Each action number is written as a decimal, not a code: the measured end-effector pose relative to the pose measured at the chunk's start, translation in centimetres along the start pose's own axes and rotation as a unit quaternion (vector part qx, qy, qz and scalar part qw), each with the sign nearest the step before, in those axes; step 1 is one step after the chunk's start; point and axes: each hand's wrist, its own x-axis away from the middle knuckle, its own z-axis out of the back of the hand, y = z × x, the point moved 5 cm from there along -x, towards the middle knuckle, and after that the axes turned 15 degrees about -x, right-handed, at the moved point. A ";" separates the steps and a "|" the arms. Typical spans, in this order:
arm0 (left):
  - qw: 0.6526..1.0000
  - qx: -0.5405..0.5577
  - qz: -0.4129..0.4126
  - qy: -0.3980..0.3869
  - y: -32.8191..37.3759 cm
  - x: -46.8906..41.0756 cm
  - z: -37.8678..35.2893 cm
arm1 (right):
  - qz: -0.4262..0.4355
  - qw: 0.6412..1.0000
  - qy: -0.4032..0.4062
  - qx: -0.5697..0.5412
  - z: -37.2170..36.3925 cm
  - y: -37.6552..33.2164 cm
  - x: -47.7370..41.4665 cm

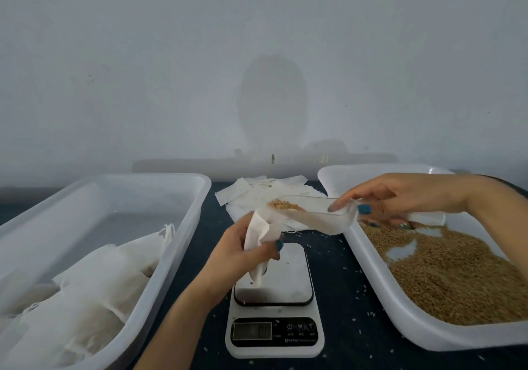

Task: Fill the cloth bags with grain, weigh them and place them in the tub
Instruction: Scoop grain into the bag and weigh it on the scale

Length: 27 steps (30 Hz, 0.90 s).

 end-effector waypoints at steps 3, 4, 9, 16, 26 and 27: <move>0.997 0.072 -0.001 0.006 0.1 0.0 0.3 | 0.013 0.998 0.014 -0.064 0.2 1.6 -0.3; 0.995 0.102 -0.007 0.005 0.2 0.0 0.4 | 0.015 0.996 0.024 -0.088 0.4 2.3 -0.4; 0.951 0.305 -0.053 -0.029 0.8 0.0 0.9 | -0.009 0.971 0.152 -0.185 2.4 6.2 -0.4; 0.898 0.439 -0.014 -0.041 0.7 -0.1 1.2 | -0.161 0.952 0.258 -0.019 4.1 10.6 -1.8; 0.973 0.188 0.060 0.120 -1.4 -0.8 1.4 | -0.335 0.892 0.194 0.233 2.0 11.2 -2.3; 0.975 0.168 0.066 0.129 -1.5 -0.8 1.4 | -0.331 0.874 0.207 0.288 2.0 10.1 -2.1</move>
